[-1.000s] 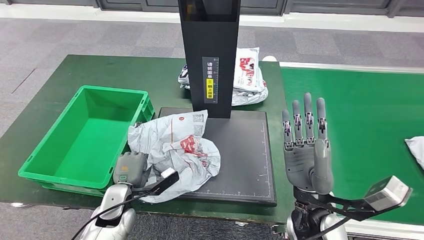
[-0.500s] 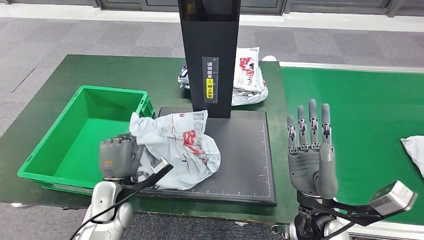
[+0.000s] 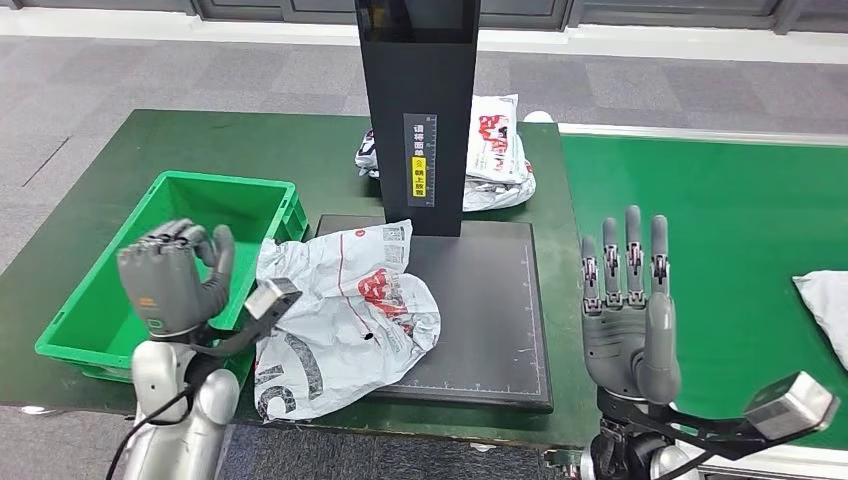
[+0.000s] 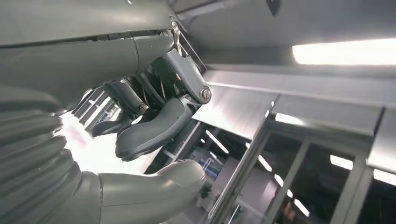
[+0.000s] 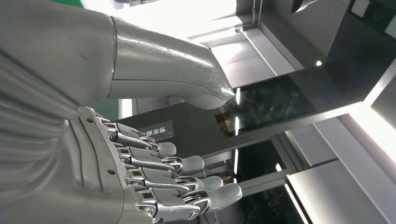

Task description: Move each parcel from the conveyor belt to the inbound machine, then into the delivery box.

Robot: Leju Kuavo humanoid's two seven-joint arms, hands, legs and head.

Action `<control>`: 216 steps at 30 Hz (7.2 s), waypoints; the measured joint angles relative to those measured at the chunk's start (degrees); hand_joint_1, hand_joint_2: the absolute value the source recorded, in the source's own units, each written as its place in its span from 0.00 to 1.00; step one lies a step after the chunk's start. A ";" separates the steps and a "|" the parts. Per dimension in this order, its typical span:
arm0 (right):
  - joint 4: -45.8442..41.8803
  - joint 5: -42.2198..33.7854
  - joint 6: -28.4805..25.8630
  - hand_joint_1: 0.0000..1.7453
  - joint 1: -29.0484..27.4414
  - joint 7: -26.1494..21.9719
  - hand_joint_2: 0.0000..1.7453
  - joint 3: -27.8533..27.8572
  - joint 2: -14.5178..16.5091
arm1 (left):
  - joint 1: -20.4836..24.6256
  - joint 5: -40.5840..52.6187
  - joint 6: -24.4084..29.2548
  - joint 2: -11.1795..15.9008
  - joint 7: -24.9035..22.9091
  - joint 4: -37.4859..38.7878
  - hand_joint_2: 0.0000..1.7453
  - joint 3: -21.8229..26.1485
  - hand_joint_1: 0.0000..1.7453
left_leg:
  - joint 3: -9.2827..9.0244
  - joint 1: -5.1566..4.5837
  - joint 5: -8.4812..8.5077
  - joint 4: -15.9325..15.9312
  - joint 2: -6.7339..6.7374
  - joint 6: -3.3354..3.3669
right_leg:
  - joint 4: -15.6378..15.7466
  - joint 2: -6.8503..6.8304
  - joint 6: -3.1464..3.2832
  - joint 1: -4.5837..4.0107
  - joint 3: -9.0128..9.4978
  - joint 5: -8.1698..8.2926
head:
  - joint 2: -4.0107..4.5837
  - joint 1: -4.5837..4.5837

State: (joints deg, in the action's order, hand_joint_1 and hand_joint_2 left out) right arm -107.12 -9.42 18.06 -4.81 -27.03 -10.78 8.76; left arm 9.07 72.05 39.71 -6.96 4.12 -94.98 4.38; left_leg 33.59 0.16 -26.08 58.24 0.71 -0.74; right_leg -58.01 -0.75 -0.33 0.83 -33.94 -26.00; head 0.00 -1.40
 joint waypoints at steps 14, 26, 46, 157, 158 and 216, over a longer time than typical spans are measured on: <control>0.42 -1.32 -0.47 0.00 -0.26 -1.33 1.00 1.69 0.41 | 12.71 -1.56 -22.27 4.64 -0.89 3.53 0.50 7.13 0.00 | 0.03 0.02 0.13 0.00 0.05 -0.10 | 0.00 0.05 0.03 -0.01 -0.08 0.10 | 0.00 0.01; 4.13 -2.23 1.28 0.00 0.05 -2.35 1.00 1.73 -0.57 | 8.56 9.01 -36.23 6.10 0.46 17.87 0.25 -10.09 0.00 | 0.11 -0.03 0.02 0.01 0.06 -0.02 | 0.00 0.05 -0.02 0.04 -0.17 0.08 | 0.00 0.00; 4.20 0.18 3.45 0.00 0.66 2.12 1.00 1.73 1.03 | 17.65 14.80 -47.54 6.37 -13.83 43.10 0.25 -16.46 0.03 | -0.26 -0.01 -0.15 -0.04 -0.09 0.04 | 0.01 -0.11 -0.02 0.04 0.73 -0.17 | 0.00 0.00; -1.82 2.18 3.82 0.00 -5.24 1.15 1.00 6.72 4.20 | 7.97 -9.95 0.22 -7.03 29.23 -19.09 1.00 22.09 1.00 | -0.62 0.02 -0.53 -0.05 -0.05 -0.15 | -0.01 -0.01 0.12 -0.03 0.63 -0.60 | 0.00 0.00; -1.75 2.18 3.75 0.00 -5.21 1.15 1.00 6.72 4.23 | 8.25 -9.62 0.16 -6.77 28.74 -19.03 0.75 22.41 0.81 | -0.62 0.02 -0.53 -0.05 -0.05 -0.15 | -0.01 -0.02 0.12 -0.03 0.62 -0.60 | 0.00 0.00; -1.70 1.85 6.96 0.00 -7.09 1.17 1.00 10.72 4.55 | -6.68 13.16 -54.09 14.39 -8.14 -2.44 0.00 -24.47 0.00 | -0.59 0.01 -0.61 -0.05 0.10 -0.12 | 0.00 0.11 0.09 -0.01 0.52 -0.57 | 0.00 0.00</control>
State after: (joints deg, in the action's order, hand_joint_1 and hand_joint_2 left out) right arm -108.83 -7.56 25.03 -11.90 -25.86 -0.07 13.31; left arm 2.39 85.21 -14.38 7.43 -4.02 -97.42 -20.09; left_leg 33.00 0.17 -26.69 58.19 0.81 -0.86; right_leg -58.01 -0.64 -0.24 0.82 -33.42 -26.56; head 0.00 -1.40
